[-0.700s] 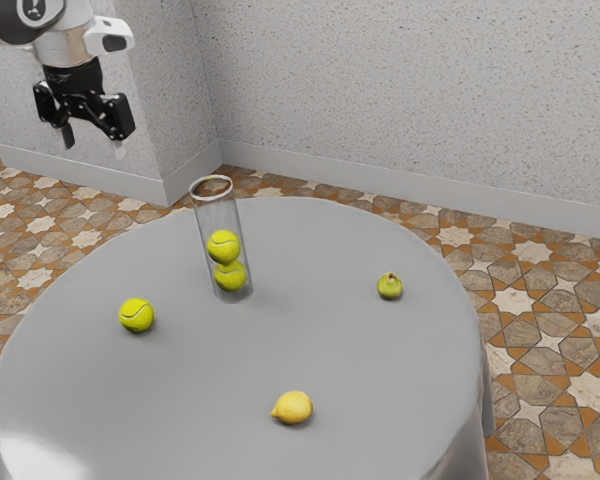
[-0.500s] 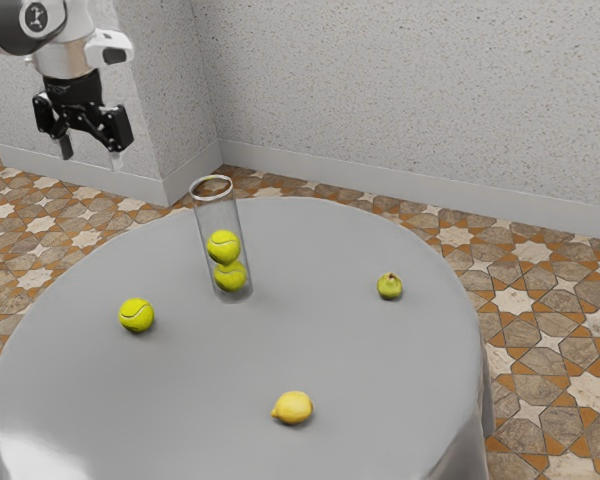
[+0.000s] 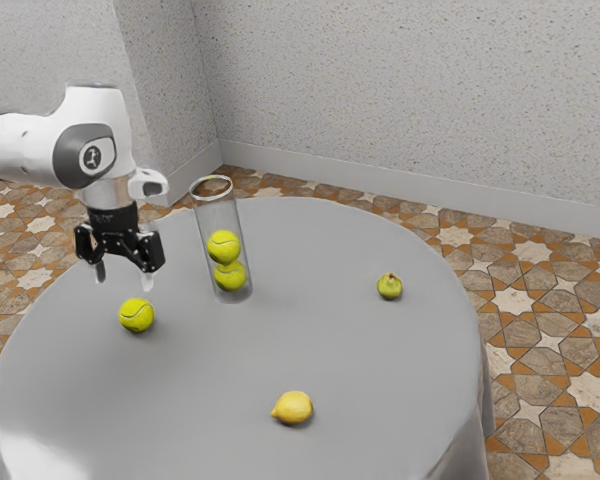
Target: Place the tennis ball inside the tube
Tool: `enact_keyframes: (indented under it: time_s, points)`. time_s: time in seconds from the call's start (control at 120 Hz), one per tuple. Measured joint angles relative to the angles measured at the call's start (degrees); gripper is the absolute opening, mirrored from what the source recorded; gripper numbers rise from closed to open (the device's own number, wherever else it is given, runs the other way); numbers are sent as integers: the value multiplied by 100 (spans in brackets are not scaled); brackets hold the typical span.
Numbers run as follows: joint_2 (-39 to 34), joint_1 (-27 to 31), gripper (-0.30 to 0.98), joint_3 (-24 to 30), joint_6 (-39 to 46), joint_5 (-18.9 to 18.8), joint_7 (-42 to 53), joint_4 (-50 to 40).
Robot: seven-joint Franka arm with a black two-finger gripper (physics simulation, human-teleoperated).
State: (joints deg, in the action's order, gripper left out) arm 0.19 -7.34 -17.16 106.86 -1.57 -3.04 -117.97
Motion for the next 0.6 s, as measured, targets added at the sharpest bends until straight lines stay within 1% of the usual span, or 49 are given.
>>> enact_keyframes:
  time_s: [0.108,0.167,0.3,0.35,0.417,0.6]
  points:
    - [165,-67,69,-5,491,132,-52,-282]
    - [300,-12,69,-5,725,179,-50,-328]
    - [504,609,69,-7,1132,279,-35,-367]
    - [546,736,69,-7,1269,297,-20,-407]
    - [638,749,69,-7,1440,323,9,-421]
    - [911,821,69,-6,1823,588,174,-397]
